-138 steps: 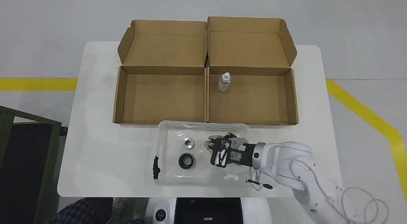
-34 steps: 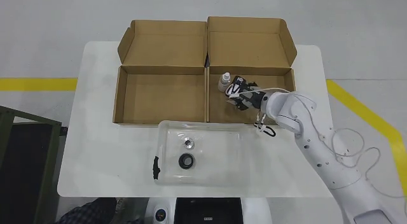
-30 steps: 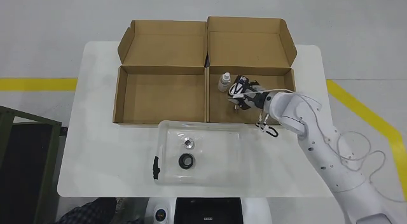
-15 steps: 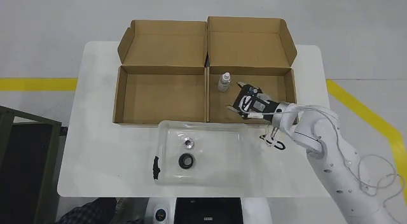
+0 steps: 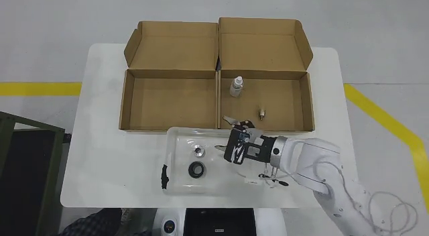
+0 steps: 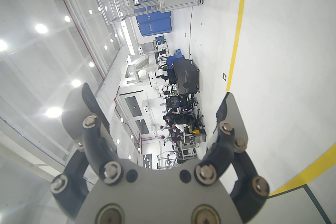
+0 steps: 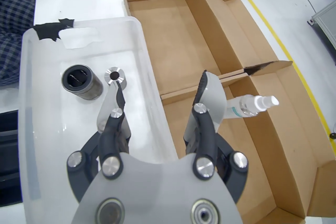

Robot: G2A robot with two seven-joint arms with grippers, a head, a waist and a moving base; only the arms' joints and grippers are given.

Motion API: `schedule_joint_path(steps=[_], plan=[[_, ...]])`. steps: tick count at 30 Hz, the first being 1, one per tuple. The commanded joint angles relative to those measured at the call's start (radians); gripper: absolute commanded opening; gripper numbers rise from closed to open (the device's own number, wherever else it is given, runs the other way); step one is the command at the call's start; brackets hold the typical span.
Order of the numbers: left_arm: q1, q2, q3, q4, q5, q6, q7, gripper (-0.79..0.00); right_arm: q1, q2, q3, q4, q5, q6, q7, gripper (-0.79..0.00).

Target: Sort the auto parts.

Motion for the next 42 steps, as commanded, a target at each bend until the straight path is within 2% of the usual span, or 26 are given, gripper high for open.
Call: schedule_joint_path(steps=[1,13,19,42], plan=[[0.000,0.000,0.000,0.000,0.000,0.000,0.000,0.000,0.002,-0.003,-0.028,0.006,-0.015,0.003,-0.011,-0.286],[0.000,0.000,0.000,0.000,0.000,0.000,0.000,0.000,0.036,-0.025,-0.160,0.063,-0.099,0.033,-0.046,-0.320],[0.000,0.000,0.000,0.000,0.000,0.000,0.000,0.000,0.062,-0.036,-0.205,0.094,-0.111,0.033,-0.044,-0.379],[0.000,0.000,0.000,0.000,0.000,0.000,0.000,0.000,0.144,-0.065,-0.254,0.246,-0.082,0.024,-0.026,-0.397]])
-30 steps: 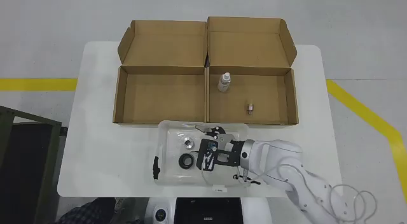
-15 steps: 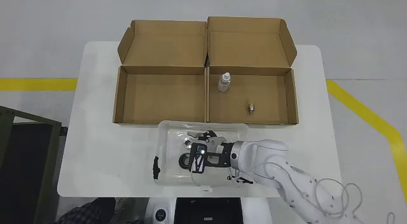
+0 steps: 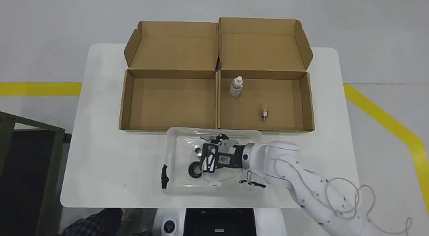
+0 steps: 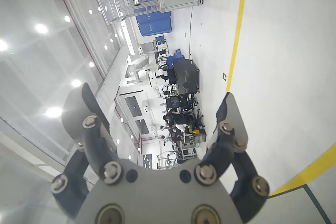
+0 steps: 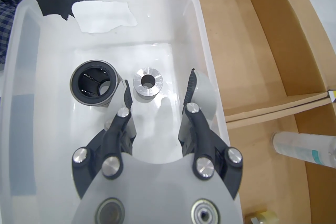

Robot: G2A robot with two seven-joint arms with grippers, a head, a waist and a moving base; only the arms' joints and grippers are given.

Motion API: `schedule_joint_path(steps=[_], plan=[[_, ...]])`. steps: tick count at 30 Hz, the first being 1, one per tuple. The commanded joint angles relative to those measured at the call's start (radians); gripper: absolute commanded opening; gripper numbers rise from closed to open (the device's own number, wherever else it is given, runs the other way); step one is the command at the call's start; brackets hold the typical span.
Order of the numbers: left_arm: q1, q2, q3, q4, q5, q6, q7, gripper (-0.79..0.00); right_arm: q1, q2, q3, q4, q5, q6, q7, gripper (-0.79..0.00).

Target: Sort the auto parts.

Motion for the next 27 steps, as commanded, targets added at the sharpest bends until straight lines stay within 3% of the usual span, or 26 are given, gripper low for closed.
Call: schedule_joint_path(steps=[1,27], plan=[[0.000,0.000,0.000,0.000,0.000,0.000,0.000,0.000,0.005,-0.002,-0.005,0.014,0.003,-0.001,0.001,-0.397],[0.000,0.000,0.000,0.000,0.000,0.000,0.000,0.000,0.112,-0.062,-0.121,0.198,0.042,0.004,-0.016,-0.409]])
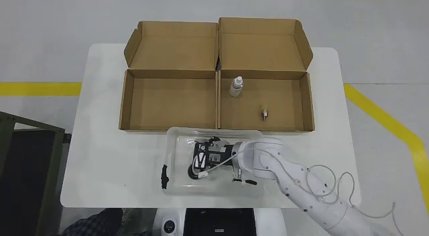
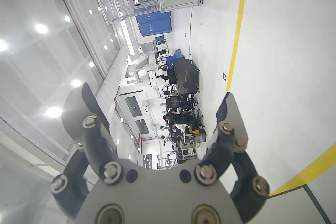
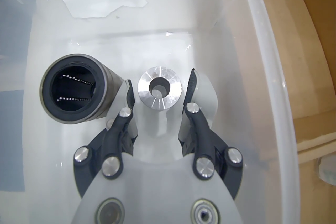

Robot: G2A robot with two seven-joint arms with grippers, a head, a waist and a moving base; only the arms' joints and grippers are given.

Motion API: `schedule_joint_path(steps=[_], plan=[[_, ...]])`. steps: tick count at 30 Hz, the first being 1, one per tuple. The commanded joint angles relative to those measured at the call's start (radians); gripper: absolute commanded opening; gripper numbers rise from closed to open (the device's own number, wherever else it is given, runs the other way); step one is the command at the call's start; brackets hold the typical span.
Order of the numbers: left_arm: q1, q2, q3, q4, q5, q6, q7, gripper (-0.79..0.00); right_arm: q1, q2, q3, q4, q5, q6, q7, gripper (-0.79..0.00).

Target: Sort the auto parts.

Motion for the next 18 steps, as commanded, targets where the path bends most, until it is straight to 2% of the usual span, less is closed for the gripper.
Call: schedule_joint_path(steps=[1,8,11,13,18], plan=[[0.000,0.000,0.000,0.000,0.000,0.000,0.000,0.000,0.007,-0.004,-0.004,0.013,0.004,0.001,-0.002,-0.413],[0.000,0.000,0.000,0.000,0.000,0.000,0.000,0.000,0.023,-0.014,-0.008,0.048,0.018,-0.001,-0.010,-0.526],[0.000,0.000,0.000,0.000,0.000,0.000,0.000,0.000,0.024,-0.016,-0.008,0.048,0.023,-0.007,-0.011,-0.643],[0.000,0.000,0.000,0.000,0.000,0.000,0.000,0.000,0.021,-0.016,-0.003,0.037,0.027,-0.012,-0.011,-0.785],[0.000,0.000,0.000,0.000,0.000,0.000,0.000,0.000,-0.004,-0.008,0.025,-0.010,0.042,-0.023,-0.020,-0.785]])
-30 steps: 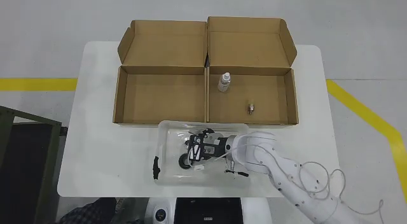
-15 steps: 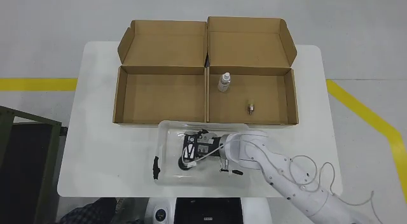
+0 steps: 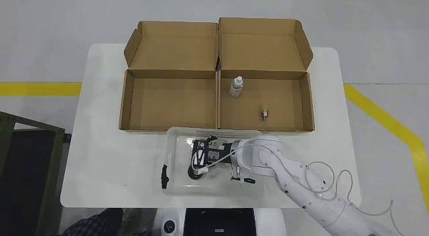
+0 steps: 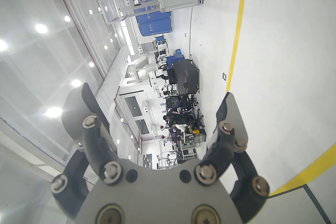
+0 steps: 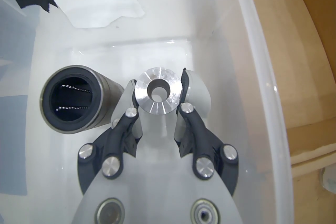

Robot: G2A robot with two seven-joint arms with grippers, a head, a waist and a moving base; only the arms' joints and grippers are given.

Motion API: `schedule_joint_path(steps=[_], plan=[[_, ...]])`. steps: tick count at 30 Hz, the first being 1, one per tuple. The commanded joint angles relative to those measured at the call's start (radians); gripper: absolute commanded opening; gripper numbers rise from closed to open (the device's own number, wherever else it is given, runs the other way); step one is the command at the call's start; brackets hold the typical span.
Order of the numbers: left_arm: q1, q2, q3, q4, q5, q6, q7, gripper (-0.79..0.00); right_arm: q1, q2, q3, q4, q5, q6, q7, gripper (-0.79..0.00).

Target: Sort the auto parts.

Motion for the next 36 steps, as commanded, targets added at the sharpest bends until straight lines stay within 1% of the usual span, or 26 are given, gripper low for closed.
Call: schedule_joint_path(steps=[1,5,11,19,28,36], plan=[[0.000,0.000,0.000,0.000,0.000,0.000,0.000,0.000,-0.013,0.005,0.017,-0.021,0.008,-0.009,-0.009,-0.785],[0.000,0.000,0.000,0.000,0.000,0.000,0.000,0.000,-0.046,0.017,0.059,-0.068,0.033,-0.023,-0.027,-0.785],[0.000,0.000,0.000,0.000,0.000,0.000,0.000,0.000,-0.093,0.035,0.131,-0.154,0.117,-0.059,-0.067,-0.785],[0.000,0.000,0.000,0.000,0.000,0.000,0.000,0.000,-0.167,0.063,0.262,-0.275,0.191,-0.075,-0.102,-0.785],[0.000,0.000,0.000,0.000,0.000,0.000,0.000,0.000,-0.219,0.088,0.424,-0.291,0.348,-0.131,-0.170,-0.785],[0.000,0.000,0.000,0.000,0.000,0.000,0.000,0.000,-0.248,0.100,0.513,-0.280,0.445,-0.142,-0.221,-0.785]])
